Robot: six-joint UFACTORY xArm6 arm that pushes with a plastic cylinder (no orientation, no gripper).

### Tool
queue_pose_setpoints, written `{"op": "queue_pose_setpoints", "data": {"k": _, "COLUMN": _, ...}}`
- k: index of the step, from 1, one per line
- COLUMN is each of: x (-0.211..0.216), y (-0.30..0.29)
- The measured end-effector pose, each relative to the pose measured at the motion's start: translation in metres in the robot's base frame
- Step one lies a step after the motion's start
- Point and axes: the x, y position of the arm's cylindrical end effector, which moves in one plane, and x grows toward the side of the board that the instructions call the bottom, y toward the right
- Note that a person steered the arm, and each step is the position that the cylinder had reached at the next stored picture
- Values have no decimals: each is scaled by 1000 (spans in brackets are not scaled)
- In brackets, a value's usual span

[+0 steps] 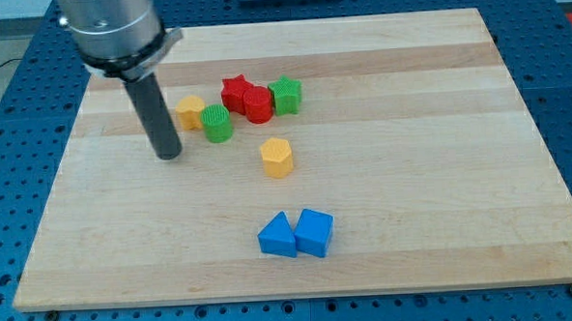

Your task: Move the green circle right center of the board

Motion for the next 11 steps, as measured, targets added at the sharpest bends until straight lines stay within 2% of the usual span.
{"op": "queue_pose_setpoints", "data": {"k": 1, "x": -18, "y": 3}}
{"op": "queue_pose_setpoints", "data": {"k": 2, "x": -29, "y": 33}}
{"op": "queue_pose_setpoints", "data": {"k": 4, "x": -29, "y": 142}}
{"op": "queue_pose_setpoints", "data": {"k": 6, "x": -30, "y": 154}}
{"op": "queue_pose_setpoints", "data": {"k": 8, "x": -30, "y": 231}}
{"op": "queue_pose_setpoints", "data": {"k": 10, "x": -36, "y": 194}}
{"op": "queue_pose_setpoints", "data": {"k": 11, "x": -55, "y": 206}}
